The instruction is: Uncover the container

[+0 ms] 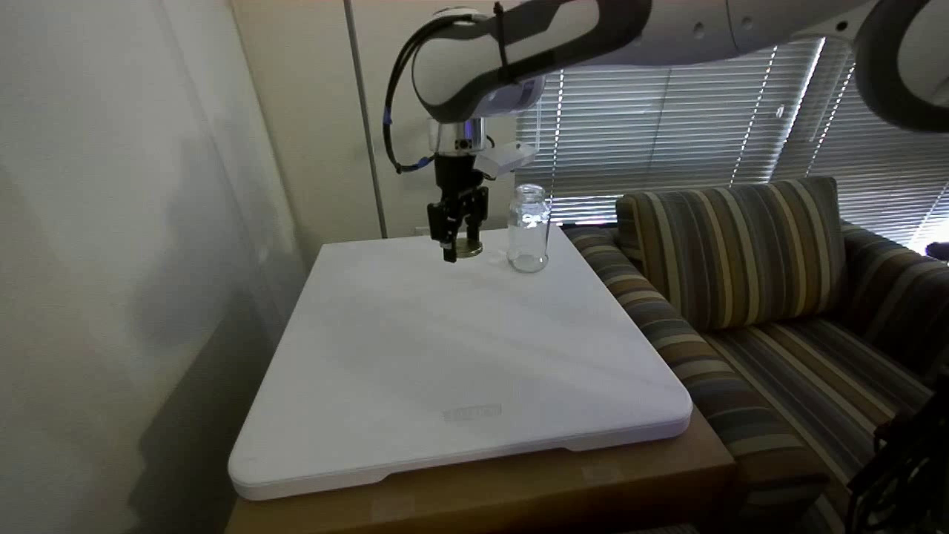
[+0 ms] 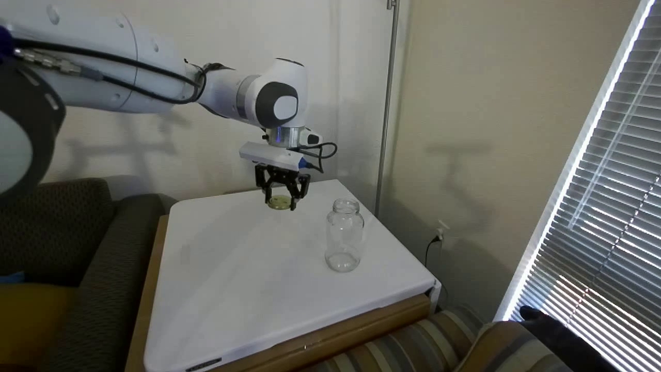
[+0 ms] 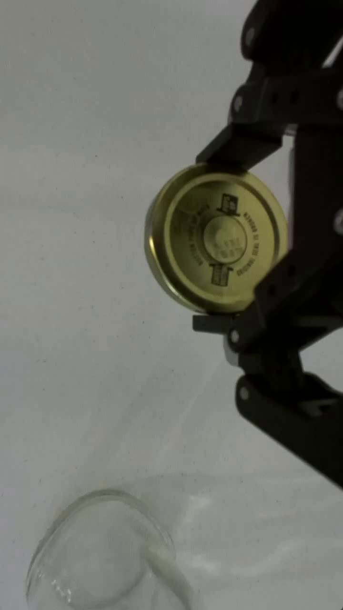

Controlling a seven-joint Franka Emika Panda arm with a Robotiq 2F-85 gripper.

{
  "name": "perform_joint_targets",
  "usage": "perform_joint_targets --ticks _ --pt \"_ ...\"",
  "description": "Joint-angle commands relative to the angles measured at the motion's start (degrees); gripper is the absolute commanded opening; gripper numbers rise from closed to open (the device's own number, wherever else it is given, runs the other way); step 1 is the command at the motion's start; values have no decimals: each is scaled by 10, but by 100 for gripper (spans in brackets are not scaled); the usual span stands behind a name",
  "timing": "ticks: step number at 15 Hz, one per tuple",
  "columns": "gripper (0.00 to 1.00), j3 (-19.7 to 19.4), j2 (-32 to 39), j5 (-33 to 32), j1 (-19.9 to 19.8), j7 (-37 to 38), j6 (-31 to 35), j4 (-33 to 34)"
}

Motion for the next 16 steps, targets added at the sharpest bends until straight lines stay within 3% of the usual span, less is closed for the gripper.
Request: perform_joint_targets --ticks 1,5,6,7,8,16 --pt "48 9 24 11 -6 1 42 1" --pt "48 5 53 12 -7 29 111 9" --pt "48 8 93 9 -6 42 96 72" --pt "48 8 99 9 -5 51 100 76" --pt "48 6 59 13 -7 59 141 -2" --pt "48 -7 68 -3 -1 85 159 -17"
